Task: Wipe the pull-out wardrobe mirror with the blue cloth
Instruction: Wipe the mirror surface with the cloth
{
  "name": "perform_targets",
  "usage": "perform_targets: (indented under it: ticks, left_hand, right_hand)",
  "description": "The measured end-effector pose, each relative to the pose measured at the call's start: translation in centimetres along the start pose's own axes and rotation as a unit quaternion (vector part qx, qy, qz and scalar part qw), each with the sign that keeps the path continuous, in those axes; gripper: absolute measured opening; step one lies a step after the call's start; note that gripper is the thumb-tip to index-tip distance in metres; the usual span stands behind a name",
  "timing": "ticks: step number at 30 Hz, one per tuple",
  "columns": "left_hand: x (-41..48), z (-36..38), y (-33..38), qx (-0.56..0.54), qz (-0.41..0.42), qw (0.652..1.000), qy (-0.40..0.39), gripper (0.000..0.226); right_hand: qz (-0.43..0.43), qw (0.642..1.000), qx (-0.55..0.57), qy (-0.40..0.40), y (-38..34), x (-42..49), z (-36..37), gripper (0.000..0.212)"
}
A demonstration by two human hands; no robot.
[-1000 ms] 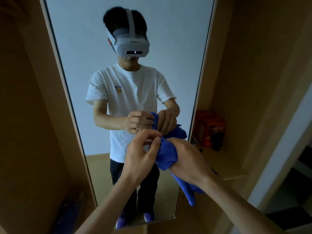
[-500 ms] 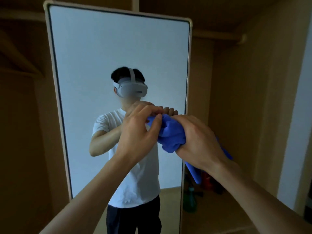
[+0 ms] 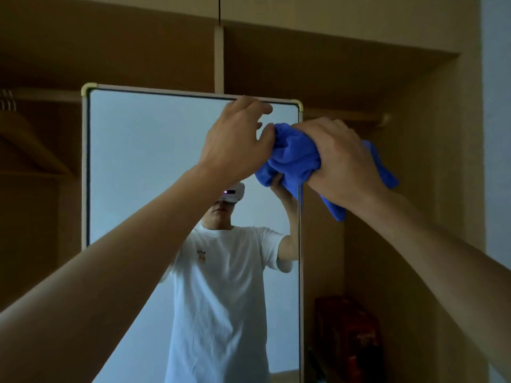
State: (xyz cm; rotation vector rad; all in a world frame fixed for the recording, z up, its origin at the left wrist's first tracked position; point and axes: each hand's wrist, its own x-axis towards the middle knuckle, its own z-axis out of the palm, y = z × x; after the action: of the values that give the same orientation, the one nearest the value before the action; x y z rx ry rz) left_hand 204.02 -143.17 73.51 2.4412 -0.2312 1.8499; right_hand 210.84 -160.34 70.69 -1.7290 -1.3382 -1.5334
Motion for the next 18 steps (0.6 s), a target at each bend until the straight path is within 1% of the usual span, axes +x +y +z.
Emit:
perform_targets:
  ticks: [2, 5, 7, 9, 13, 16, 18]
  left_hand:
    - [2.0, 0.1, -0.1, 0.030, 0.013, 0.999, 0.002, 0.042]
    - [4.5, 0.3, 0.0, 0.069, 0.014, 0.997, -0.031, 0.045]
    - [5.5, 0.6, 0.1, 0.097, 0.017, 0.993, -0.065, 0.043]
    - [6.1, 0.8, 0.2, 0.125, 0.010, 0.987, -0.098, 0.041]
    - [6.7, 0.9, 0.2, 0.119, -0.015, 0.987, -0.103, 0.041]
    - [6.8, 1.0, 0.2, 0.108, -0.026, 0.989, -0.098, 0.042]
    - [6.7, 1.0, 0.2, 0.099, -0.027, 0.990, -0.093, 0.042]
  right_hand:
    - [-0.015, 0.999, -0.022, 0.021, 1.1, 1.2, 0.0, 0.017]
    - [0.004, 0.999, -0.049, 0.008, 2.5, 2.9, 0.2, 0.026]
    - [0.007, 0.999, -0.041, -0.002, 3.0, 3.7, 0.1, 0.025]
    - [0.009, 0.999, -0.032, 0.005, 3.4, 4.0, 0.2, 0.021]
    - [0.026, 0.999, -0.032, 0.014, 4.0, 3.4, 1.1, 0.019]
    - [0.025, 0.999, -0.034, 0.013, 4.2, 2.7, 2.0, 0.011]
    - [0.024, 0.999, -0.034, 0.036, 3.8, 1.7, 2.6, 0.016]
